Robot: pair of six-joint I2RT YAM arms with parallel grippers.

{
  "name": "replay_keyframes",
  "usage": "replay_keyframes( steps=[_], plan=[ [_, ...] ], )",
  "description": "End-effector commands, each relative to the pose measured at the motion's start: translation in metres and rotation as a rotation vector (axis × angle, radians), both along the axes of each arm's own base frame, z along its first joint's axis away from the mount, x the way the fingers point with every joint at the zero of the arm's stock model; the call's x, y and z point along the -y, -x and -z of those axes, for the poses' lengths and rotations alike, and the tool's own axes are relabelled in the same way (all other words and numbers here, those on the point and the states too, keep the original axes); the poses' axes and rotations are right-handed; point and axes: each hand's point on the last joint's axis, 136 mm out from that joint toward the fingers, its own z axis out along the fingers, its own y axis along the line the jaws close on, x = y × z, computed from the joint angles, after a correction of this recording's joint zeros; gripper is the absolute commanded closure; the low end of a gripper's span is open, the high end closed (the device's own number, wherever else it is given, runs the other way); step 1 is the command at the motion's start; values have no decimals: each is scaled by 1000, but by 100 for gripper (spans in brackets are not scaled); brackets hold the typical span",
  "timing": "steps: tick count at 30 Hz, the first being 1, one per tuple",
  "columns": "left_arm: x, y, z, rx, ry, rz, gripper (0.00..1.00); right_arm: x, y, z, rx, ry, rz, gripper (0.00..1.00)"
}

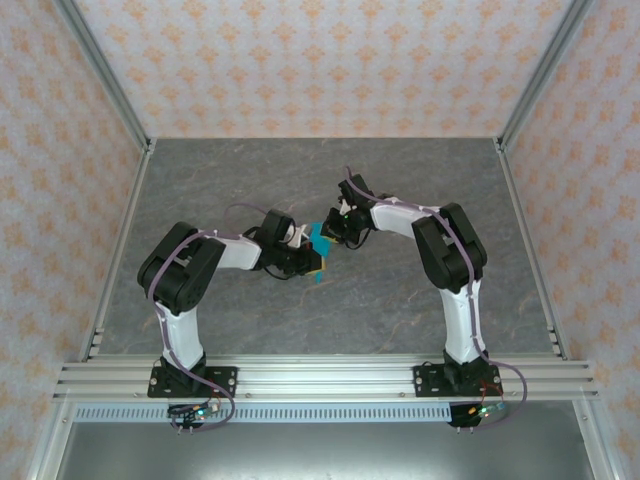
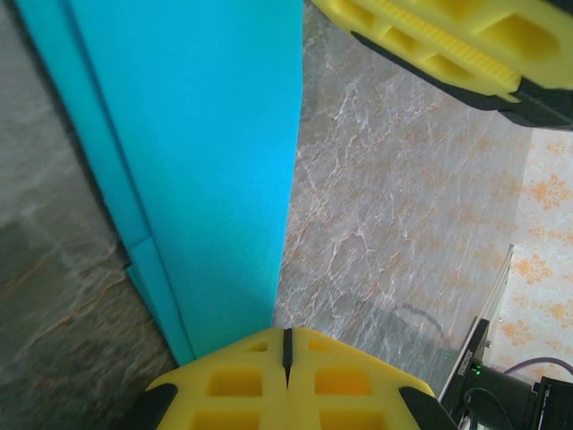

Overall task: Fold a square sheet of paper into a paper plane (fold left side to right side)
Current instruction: Fold the wing for the fifth time at the center of the table.

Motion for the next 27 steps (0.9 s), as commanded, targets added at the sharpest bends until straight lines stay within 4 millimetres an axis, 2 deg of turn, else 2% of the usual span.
replay_keyframes(
  steps=[1,5,13,16,23,27],
  plan=[
    [-15,23,17,-82,-79,-6,100,24,19,40,-106,141,10,85],
    [-14,25,6,-68,-62,3,98,26,20,45,-116,157,6,85],
    [-8,19,-42,15,8,1,93,28,21,48,-125,172,-1,85],
    [-5,16,-54,28,19,10,93,28,23,49,-129,174,-3,85],
    [3,18,-45,-21,37,43,92,28,23,50,-132,177,-6,85],
    [14,24,-37,-47,45,85,91,28,23,52,-134,178,-9,85]
  ],
)
